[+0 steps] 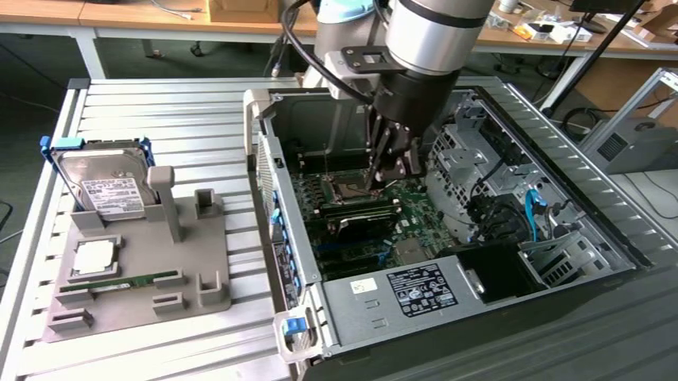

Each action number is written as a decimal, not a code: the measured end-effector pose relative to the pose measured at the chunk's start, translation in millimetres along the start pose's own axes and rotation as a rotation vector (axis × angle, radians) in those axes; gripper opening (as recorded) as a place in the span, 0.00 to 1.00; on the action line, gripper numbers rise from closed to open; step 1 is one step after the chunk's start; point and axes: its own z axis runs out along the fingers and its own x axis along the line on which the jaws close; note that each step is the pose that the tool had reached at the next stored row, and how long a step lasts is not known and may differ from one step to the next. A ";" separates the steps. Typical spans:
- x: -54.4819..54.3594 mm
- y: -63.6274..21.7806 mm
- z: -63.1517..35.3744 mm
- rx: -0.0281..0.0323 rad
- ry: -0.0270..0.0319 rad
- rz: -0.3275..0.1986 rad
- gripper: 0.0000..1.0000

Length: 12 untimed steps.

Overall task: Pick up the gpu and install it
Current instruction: 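Press down on the gpu until it lock into place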

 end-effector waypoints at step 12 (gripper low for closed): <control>0.2 0.4 22.3 0.0000 0.0000 0.000 0.11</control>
